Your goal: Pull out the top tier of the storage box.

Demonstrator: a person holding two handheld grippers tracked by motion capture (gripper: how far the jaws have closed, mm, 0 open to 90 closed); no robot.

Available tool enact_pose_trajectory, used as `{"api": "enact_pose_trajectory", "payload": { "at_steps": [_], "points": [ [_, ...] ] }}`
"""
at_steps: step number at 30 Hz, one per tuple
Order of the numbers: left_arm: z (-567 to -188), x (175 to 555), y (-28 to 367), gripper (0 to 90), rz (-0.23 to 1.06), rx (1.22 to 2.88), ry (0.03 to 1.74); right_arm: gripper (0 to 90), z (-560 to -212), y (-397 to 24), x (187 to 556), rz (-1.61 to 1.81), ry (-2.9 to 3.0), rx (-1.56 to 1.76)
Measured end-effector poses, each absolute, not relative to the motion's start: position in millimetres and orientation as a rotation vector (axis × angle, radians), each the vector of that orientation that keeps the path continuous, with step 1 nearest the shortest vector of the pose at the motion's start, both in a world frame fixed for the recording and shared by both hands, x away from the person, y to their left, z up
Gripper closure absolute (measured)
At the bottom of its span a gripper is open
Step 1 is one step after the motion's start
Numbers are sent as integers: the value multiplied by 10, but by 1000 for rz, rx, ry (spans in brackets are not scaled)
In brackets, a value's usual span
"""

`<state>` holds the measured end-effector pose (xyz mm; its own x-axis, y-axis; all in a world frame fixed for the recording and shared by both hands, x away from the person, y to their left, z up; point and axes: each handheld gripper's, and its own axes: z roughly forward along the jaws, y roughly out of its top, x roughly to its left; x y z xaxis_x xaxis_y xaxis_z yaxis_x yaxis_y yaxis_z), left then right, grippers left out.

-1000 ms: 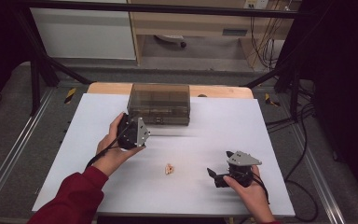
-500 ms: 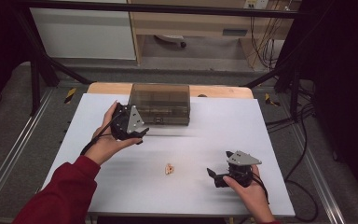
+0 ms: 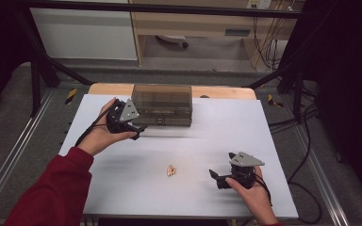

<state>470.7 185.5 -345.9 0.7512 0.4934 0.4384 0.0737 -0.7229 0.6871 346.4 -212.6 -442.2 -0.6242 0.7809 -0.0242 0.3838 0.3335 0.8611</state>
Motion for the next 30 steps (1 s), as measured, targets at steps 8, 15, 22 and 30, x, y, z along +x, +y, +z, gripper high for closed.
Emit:
{"api": "enact_pose_trajectory", "payload": {
  "at_steps": [8, 15, 22, 30],
  "points": [
    [-3547, 4781, 1831, 107, 799, 2316, 442, 20, -4427, -2126, 3468, 1223, 2169, 1023],
    [-3615, 4835, 1765, 128, 766, 2328, 439, 20, -4427, -2132, 3467, 1227, 2167, 1026],
    [-3664, 4870, 1745, 146, 752, 2346, 447, 21, -4428, -2133, 3468, 1228, 2170, 1029],
    [-3750, 4928, 1747, 182, 733, 2363, 467, 23, -4432, -2128, 3468, 1232, 2177, 1030]
  ]
}}
